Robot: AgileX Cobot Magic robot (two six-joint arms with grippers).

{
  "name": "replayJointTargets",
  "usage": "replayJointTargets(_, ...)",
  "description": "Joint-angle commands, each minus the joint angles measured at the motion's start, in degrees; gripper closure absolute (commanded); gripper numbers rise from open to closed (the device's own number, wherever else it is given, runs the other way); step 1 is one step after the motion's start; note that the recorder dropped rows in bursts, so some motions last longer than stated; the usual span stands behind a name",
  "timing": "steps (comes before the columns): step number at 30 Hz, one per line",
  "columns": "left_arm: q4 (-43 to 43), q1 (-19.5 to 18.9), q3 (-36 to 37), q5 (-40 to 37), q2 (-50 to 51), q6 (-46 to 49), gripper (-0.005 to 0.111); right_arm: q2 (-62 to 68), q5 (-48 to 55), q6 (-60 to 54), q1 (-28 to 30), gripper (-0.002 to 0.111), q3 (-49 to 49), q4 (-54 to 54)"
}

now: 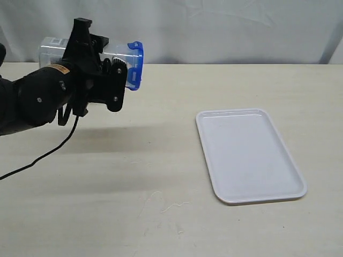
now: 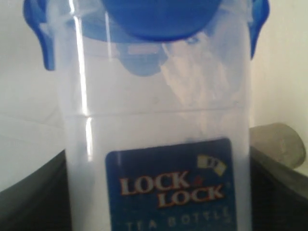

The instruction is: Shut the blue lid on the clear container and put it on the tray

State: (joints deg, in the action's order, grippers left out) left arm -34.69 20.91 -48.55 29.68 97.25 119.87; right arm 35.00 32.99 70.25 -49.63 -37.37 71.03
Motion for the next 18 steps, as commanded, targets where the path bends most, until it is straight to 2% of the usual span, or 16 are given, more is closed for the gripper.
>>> replayJointTargets(1, -1.02, 0.53, -0.22, 2.15, -0.63, 2.83, 0.107, -0.33, -0.67, 0.71, 0.14, 0.104, 0.16, 1.71)
replayJointTargets(7, 7.12, 0.53, -0.22, 7.99, -0.63, 2.83, 0.107, -0.33, 0.02, 4.22, 0.14, 0.104, 1.60, 6.52)
replayJointTargets(11, 8.90, 0.53, -0.22, 5.77, -0.63, 2.83, 0.107, -0.33, 0.88, 9.38, 0.14, 0.104, 3.58, 11.38)
replayJointTargets(18, 8.51, 0.53, -0.22, 4.70, -0.63, 2.83, 0.107, -0.33, 1.68, 10.14, 0.14, 0.104, 3.81, 12.32)
